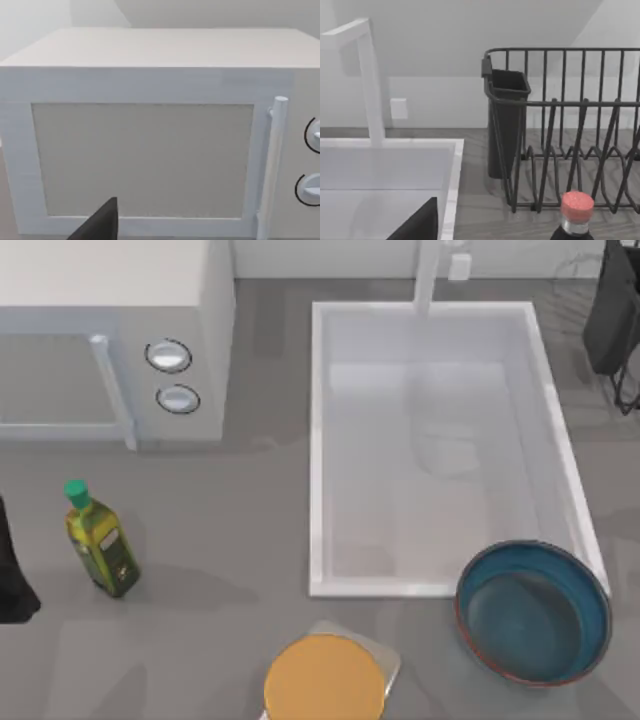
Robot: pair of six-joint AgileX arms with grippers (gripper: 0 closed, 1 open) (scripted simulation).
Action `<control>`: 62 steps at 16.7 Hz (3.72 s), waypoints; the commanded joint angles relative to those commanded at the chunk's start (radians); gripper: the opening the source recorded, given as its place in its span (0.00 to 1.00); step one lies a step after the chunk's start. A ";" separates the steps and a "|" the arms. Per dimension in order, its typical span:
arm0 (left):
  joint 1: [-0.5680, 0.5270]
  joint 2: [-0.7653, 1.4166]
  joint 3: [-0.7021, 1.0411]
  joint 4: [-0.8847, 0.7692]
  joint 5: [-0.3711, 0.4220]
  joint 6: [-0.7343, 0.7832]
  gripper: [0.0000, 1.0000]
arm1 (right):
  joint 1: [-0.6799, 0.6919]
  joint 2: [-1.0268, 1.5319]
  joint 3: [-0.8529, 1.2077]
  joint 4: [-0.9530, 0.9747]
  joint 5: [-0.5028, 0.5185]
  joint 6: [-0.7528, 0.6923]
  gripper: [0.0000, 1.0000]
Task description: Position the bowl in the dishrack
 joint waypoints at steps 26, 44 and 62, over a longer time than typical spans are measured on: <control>0.000 0.000 0.000 0.000 0.000 0.000 1.00 | 0.353 1.432 1.066 -1.127 0.027 0.362 1.00; 0.000 0.000 0.000 0.000 0.000 0.000 1.00 | 0.347 1.600 0.803 -0.695 0.027 0.358 1.00; 0.000 0.000 0.000 0.000 0.000 0.000 1.00 | 0.347 1.600 0.803 -0.695 0.027 0.358 0.00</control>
